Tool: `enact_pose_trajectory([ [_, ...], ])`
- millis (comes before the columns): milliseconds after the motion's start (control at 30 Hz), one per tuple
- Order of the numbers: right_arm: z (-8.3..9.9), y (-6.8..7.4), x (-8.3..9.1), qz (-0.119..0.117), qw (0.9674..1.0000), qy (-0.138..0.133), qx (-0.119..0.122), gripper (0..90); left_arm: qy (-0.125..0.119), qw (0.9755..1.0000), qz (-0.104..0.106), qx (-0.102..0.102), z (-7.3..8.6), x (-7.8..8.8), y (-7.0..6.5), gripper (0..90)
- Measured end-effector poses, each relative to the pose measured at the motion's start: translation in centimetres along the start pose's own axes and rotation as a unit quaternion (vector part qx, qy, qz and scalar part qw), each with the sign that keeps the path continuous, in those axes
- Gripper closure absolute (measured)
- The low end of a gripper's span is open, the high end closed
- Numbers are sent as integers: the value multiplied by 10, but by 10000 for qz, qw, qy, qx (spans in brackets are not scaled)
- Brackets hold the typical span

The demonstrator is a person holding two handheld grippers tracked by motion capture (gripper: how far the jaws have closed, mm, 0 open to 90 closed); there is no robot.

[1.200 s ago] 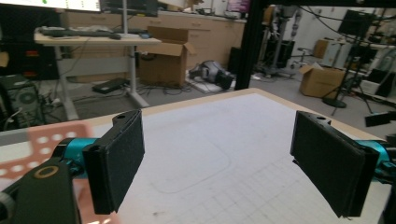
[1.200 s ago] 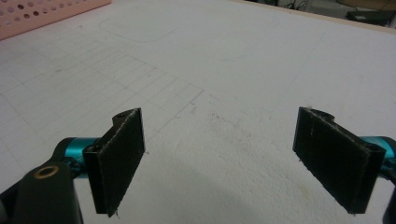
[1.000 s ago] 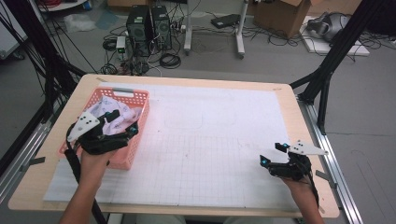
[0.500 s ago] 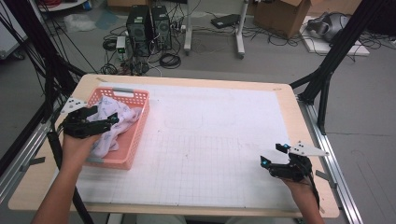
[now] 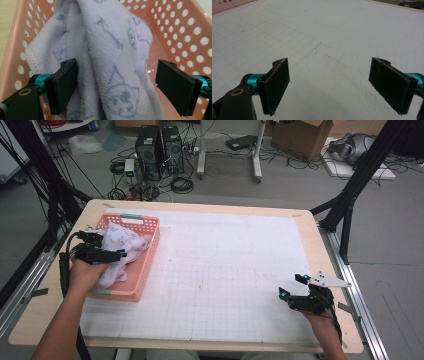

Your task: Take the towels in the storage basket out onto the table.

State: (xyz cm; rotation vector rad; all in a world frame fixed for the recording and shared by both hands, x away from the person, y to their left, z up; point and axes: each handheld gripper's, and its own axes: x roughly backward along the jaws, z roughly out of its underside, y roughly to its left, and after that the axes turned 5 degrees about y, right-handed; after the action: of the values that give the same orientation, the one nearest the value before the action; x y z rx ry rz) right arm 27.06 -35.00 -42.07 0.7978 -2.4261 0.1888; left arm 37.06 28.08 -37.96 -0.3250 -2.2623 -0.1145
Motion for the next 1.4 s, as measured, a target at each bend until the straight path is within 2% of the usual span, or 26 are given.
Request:
enact_pose_trajectory([
  [167,1,0,-1,-12,10000,28,-6,158,347,9992,-174,98,-2,-11,1,164],
  [267,1,0,-1,-9,10000,14,5,158,599,9979,-235,45,-2,-18,1,139],
  [333,1,0,0,-10,10000,20,-3,158,842,9958,-352,-47,-2,-26,0,133],
  [400,1,0,0,-10,10000,23,13,159,1062,9937,-333,-89,-1,-34,-1,103],
  [433,1,0,0,-14,10000,27,14,159,1328,9909,-200,-40,2,-43,1,75],
  [567,1,0,0,-13,10000,38,-20,159,1356,9907,-100,9,6,-50,3,72],
  [600,1,-1,1,4,10000,37,-27,159,1307,9914,-110,27,6,-50,3,122],
  [633,1,-1,1,4,10000,37,-27,159,1260,9920,-79,77,6,-49,4,122],
  [667,2,-2,0,9,10000,36,-35,159,1171,9930,16,124,6,-47,5,212],
  [700,2,-2,0,9,10000,36,-35,159,1105,9937,86,169,5,-45,6,212],
  [767,2,-1,0,6,10000,45,-43,159,996,9947,197,192,5,-43,7,299],
  [800,2,-1,0,8,10000,40,-23,160,931,9952,236,169,5,-41,7,344],
  [833,2,-1,0,-6,10000,62,-36,160,871,9957,268,151,5,-40,7,448],
  [900,3,-2,0,17,10000,71,-21,160,706,9966,400,121,4,-36,7,522],
  [933,3,-2,0,17,10000,71,-21,160,706,9966,400,121,4,-36,7,549],
  [1033,3,-2,3,37,9999,58,-96,161,537,9976,434,22,4,-32,5,587],
  [1100,3,-3,3,57,10000,38,-56,161,420,9982,438,28,4,-30,5,596],
  [1233,3,-2,3,52,10000,37,-60,162,18,9990,438,18,4,-21,5,615],
  [1400,3,-2,3,53,9999,35,-89,163,-532,9974,484,-40,3,-8,5,621],
])
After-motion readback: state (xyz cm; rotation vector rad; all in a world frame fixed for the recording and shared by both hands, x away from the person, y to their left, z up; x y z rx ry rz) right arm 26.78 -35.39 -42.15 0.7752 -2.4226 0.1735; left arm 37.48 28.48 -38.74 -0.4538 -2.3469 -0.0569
